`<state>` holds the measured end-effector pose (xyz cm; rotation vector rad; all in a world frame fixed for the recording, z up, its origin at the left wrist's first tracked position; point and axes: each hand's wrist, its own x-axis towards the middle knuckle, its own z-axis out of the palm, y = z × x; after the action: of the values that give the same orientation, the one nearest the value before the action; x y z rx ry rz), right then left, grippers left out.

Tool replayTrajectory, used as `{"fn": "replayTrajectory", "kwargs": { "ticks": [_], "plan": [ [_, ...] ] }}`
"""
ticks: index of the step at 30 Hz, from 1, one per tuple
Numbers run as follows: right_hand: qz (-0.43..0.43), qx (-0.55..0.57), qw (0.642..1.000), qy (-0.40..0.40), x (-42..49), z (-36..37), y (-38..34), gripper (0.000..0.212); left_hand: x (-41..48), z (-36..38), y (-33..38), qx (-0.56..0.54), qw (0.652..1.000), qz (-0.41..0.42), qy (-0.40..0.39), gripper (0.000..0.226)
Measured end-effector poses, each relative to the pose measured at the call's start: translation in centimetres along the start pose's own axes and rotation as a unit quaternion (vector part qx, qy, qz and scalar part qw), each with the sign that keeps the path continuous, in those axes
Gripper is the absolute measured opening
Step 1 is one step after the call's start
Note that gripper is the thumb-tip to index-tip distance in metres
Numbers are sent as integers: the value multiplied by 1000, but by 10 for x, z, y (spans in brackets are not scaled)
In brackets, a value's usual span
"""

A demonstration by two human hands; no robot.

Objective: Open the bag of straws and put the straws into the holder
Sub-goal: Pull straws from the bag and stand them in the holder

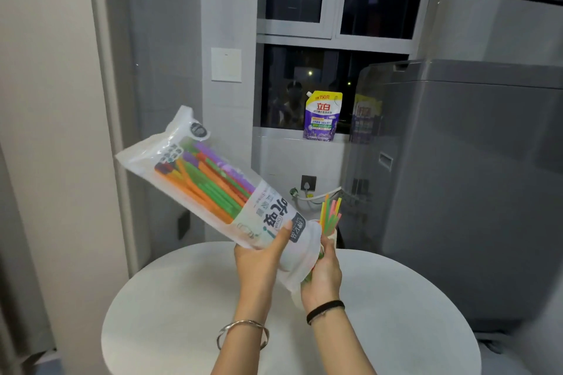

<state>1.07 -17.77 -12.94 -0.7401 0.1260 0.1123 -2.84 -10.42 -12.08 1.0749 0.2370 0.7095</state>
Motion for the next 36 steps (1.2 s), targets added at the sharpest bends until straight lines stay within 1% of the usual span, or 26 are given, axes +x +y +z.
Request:
{"fn": "replayTrajectory", "kwargs": {
  "ticks": [3, 6, 8, 10, 13, 15, 18, 21, 23, 24, 25, 27, 29, 30, 32, 34, 36],
  "plan": [
    [-33, -63, 997, 14, 2, -1, 5, 31, -2, -1, 0, 20, 1000, 6, -6, 32],
    [-86, -168, 982, -1, 2, -5, 3, 25, 2, -4, 1, -12, 1000, -6, 26, 32],
    [-103, -239, 965, -26, 2, -8, 1, 25, 5, -8, 1, -34, 998, -25, 52, 33],
    [-122, -298, 945, -55, 1, -10, -2, 25, 8, -13, -1, -61, 994, -56, 69, 39],
    [-167, -346, 920, -81, 1, -13, -10, 23, 11, -19, -6, -120, 982, -114, 86, 53],
    [-177, -368, 908, -99, 3, -15, -16, 19, 13, -22, -10, -158, 971, -154, 87, 53],
    [-174, -400, 896, -90, 10, -21, -24, 25, 17, -27, -17, -199, 956, -201, 77, 51],
    [-195, -388, 900, -47, 14, -27, -30, 26, 19, -31, -21, -219, 949, -213, 76, 50],
    [-214, -352, 911, -13, 14, -28, -35, 27, 20, -32, -23, -230, 947, -211, 73, 47],
    [-209, -328, 921, -7, 13, -28, -36, 26, 20, -31, -24, -234, 947, -210, 69, 44],
    [-190, -303, 934, -11, 11, -27, -37, 24, 20, -30, -24, -236, 946, -211, 63, 43],
    [-124, -263, 956, -34, 8, -25, -34, 21, 19, -27, -25, -235, 946, -218, 52, 44],
    [-77, -255, 963, -45, 6, -23, -32, 22, 17, -24, -26, -236, 946, -219, 47, 46],
    [-71, -262, 962, -42, 6, -23, -31, 19, 16, -24, -26, -235, 946, -216, 49, 46],
    [-90, -264, 960, -19, 6, -22, -33, 14, 16, -24, -25, -234, 946, -216, 57, 47],
    [-126, -225, 966, 17, 7, -22, -38, 18, 16, -26, -24, -242, 941, -226, 68, 46],
    [-146, -179, 973, 29, 9, -24, -44, 20, 17, -27, -23, -258, 935, -230, 79, 42]
  ]
}}
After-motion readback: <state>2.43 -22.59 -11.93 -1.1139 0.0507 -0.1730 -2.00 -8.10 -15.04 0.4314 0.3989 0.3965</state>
